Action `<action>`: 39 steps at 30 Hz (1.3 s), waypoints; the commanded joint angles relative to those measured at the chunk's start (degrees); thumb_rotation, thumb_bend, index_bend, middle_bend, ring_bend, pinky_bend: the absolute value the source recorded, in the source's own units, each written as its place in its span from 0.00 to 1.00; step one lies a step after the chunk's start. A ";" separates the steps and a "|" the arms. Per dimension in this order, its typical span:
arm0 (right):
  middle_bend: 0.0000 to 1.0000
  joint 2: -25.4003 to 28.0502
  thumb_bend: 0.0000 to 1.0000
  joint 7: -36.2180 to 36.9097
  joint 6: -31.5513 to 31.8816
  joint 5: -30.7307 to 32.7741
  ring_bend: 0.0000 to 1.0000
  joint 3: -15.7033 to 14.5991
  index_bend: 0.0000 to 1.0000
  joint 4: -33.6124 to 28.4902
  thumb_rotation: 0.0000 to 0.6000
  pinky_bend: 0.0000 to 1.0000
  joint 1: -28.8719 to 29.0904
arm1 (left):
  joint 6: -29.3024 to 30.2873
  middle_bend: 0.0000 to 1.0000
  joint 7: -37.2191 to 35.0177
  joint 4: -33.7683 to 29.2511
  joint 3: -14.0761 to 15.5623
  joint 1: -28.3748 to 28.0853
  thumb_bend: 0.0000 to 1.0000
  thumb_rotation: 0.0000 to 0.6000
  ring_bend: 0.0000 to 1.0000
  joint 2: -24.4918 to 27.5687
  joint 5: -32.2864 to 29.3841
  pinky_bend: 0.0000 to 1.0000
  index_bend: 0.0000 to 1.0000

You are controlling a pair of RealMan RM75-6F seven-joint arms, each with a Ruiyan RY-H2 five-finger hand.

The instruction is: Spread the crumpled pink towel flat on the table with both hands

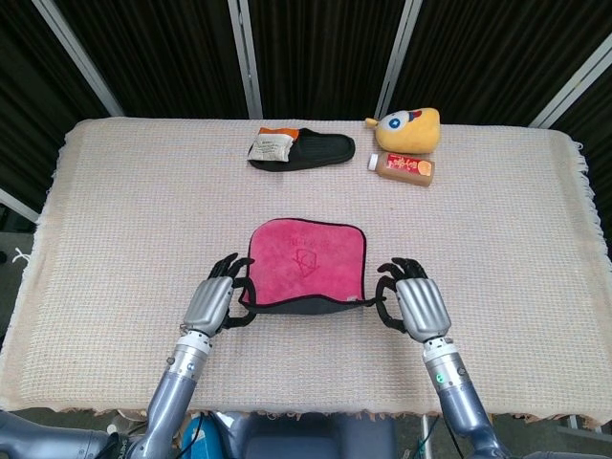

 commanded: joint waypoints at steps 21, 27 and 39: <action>0.30 -1.63 0.60 0.13 1.05 -3.87 0.17 -3.46 0.71 0.28 1.00 0.15 -3.98 | 0.05 0.14 -0.78 -1.29 3.90 3.89 0.56 1.00 0.00 0.15 2.97 0.01 0.72; 0.30 -2.23 0.60 0.48 0.67 -4.14 0.17 -3.81 0.71 1.13 1.00 0.15 -4.74 | -0.50 0.14 -0.77 -1.25 4.33 4.53 0.56 1.00 0.00 0.43 3.37 0.01 0.72; 0.30 -2.66 0.60 1.22 -0.06 -4.75 0.17 -4.46 0.71 2.49 1.00 0.15 -6.08 | -2.00 0.14 -0.69 -0.86 5.38 5.45 0.56 1.00 0.00 0.18 3.81 0.01 0.72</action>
